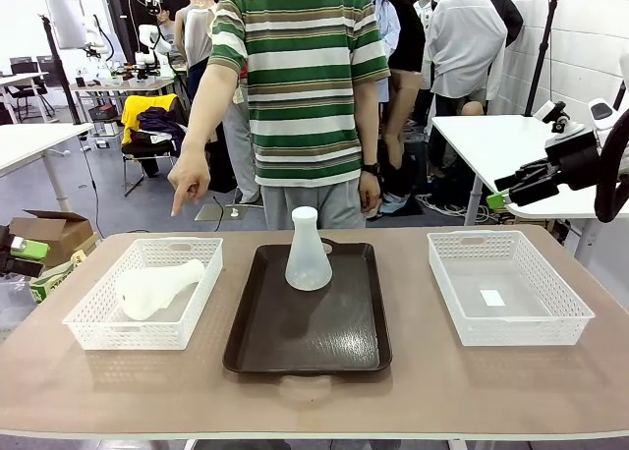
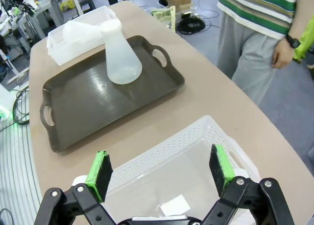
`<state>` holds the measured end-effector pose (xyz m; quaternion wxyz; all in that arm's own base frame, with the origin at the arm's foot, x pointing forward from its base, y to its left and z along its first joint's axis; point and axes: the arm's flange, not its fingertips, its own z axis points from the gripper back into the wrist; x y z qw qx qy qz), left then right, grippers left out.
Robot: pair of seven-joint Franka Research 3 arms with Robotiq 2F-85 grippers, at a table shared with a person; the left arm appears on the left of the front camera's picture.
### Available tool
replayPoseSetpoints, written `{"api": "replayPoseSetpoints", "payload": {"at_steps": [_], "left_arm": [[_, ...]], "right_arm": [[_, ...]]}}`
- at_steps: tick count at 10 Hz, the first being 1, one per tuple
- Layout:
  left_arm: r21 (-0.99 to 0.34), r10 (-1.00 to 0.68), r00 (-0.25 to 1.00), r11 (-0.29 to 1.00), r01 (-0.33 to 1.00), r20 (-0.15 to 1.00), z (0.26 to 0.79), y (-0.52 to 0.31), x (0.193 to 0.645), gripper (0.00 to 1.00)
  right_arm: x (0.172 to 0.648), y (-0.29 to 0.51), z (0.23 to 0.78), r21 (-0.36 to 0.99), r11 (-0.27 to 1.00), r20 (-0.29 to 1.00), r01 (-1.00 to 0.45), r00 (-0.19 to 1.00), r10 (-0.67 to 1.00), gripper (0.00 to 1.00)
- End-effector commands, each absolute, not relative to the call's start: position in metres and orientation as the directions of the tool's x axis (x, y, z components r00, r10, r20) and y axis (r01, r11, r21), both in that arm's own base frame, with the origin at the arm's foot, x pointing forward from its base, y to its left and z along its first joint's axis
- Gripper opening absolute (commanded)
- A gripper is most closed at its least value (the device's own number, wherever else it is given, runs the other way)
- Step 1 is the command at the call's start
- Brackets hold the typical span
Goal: Prepare the laboratory tools.
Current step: Pick up the Big flask that the person points to.
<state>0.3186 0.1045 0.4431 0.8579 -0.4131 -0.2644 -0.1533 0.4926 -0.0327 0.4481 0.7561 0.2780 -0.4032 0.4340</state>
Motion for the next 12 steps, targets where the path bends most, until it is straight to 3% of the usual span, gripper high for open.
{"api": "replayPoseSetpoints", "payload": {"at_steps": [1,7,10,12], "left_arm": [[-0.623,-0.047,0.797,0.597,0.505,0.602,0.441,0.106,0.320,1.00],[-0.628,-0.045,0.813,0.612,0.482,0.580,0.443,0.104,0.319,1.00],[-0.393,-0.150,0.795,0.806,0.443,0.588,0.481,0.089,0.340,1.00],[-0.200,-0.301,0.810,0.871,0.448,0.503,0.508,0.072,0.372,1.00]], "right_arm": [[0.493,-0.033,0.448,0.066,0.475,0.850,-0.877,0.299,0.434,1.00],[0.493,-0.033,0.448,0.066,0.475,0.850,-0.877,0.299,0.434,1.00],[0.493,-0.033,0.448,0.066,0.475,0.850,-0.877,0.299,0.434,1.00],[0.493,-0.033,0.448,0.066,0.475,0.850,-0.877,0.299,0.434,1.00]]}}
